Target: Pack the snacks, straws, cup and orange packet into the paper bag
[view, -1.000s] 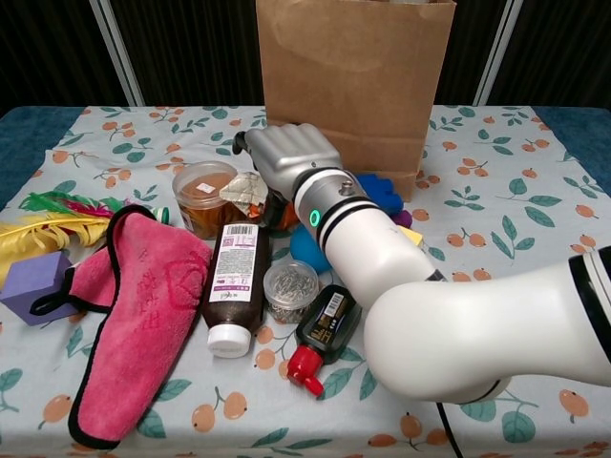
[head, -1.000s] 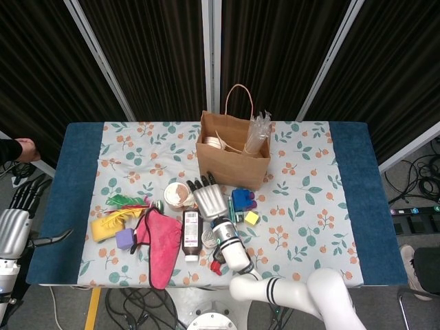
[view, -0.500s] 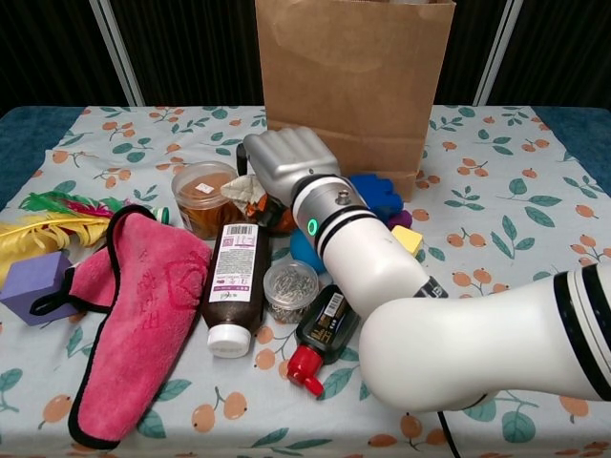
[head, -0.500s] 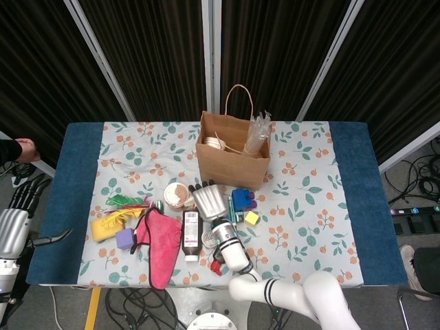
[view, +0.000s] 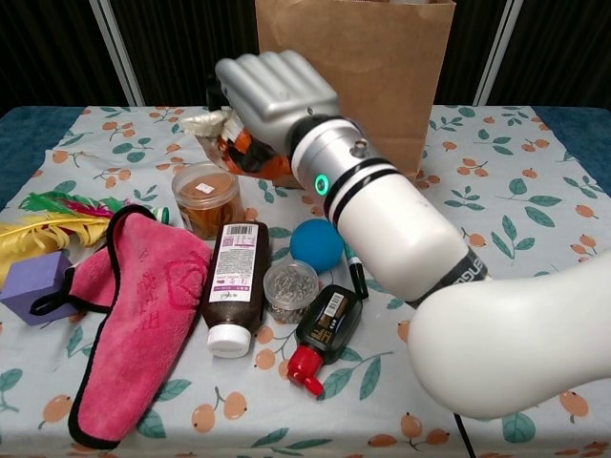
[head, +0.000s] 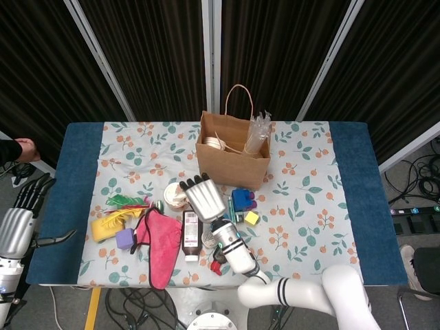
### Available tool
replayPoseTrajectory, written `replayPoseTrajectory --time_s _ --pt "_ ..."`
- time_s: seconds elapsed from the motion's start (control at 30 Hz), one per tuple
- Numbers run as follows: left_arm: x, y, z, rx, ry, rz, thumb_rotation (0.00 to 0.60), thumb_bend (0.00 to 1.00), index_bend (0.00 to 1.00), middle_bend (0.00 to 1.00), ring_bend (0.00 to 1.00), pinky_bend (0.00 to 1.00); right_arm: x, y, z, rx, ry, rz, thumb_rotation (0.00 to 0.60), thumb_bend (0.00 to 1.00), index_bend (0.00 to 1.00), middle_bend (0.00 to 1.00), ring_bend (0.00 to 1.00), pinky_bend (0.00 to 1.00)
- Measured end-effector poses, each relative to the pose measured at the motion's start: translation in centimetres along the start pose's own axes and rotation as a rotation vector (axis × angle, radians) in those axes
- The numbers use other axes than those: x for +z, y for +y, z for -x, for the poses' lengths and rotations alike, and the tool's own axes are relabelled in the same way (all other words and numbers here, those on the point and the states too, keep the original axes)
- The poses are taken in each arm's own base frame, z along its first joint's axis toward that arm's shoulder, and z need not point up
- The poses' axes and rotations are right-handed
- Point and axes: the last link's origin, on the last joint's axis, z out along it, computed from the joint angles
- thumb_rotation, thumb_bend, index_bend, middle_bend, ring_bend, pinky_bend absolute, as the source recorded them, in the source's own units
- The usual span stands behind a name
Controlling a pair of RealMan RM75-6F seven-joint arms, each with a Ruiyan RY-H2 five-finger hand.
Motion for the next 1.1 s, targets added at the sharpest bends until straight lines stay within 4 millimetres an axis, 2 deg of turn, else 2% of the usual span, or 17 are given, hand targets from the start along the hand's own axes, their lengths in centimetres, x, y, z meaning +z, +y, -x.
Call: replayPoseTrajectory --time_s 0.17,0.33,0.5,0.6,0.7,0.77,1.0,1.1 --pt "0.1 0.3 0.0 0.001 0.002 0.007 0.216 0.00 0.06 0.04 0.03 0.07 -0.3 -1.7 -4.9 0.024 0.115 -0.080 0.600 0.30 0.39 0.49 0.40 0.38" --pt "0.1 0.5 0.0 0.003 0.000 0.012 0.215 0.00 0.06 0.04 0.03 0.07 -0.4 -2.5 -12.1 0.001 0.297 -0.138 0.600 0.30 0.39 0.49 0.40 0.38" --pt "0.0 0.7 -0.1 0.010 -0.006 0.017 0.214 0.00 0.06 0.04 0.03 0.07 0.7 -0.6 -19.1 -0.083 0.491 -0.092 0.600 0.30 0.39 0.49 0.40 0.38" --pt "0.0 0.8 -0.1 0.013 -0.007 0.018 0.215 0.00 0.06 0.04 0.03 0.07 1.4 1.2 -22.0 -0.123 0.561 -0.040 0.600 0.30 0.39 0.49 0.41 0.38" --pt "0.1 0.9 -0.1 0.013 -0.008 0.020 0.216 0.00 0.06 0.04 0.03 0.07 2.2 3.2 -23.4 -0.150 0.576 0.015 0.600 0.30 0.39 0.49 0.40 0.38" --pt "0.4 1.1 -0.1 0.011 -0.006 0.026 0.215 0.00 0.06 0.04 0.03 0.07 2.6 4.4 -23.4 -0.159 0.565 0.051 0.600 0.30 0.39 0.49 0.40 0.38" --pt "0.9 1.9 0.0 0.011 -0.005 0.045 0.215 0.00 0.06 0.04 0.03 0.07 4.1 9.4 -21.2 -0.133 0.467 0.210 0.600 0.29 0.39 0.49 0.40 0.38" --pt "0.9 1.8 0.0 0.016 -0.010 0.039 0.217 0.00 0.06 0.04 0.03 0.07 4.4 10.5 -20.0 -0.081 0.416 0.250 0.600 0.29 0.39 0.49 0.40 0.38"
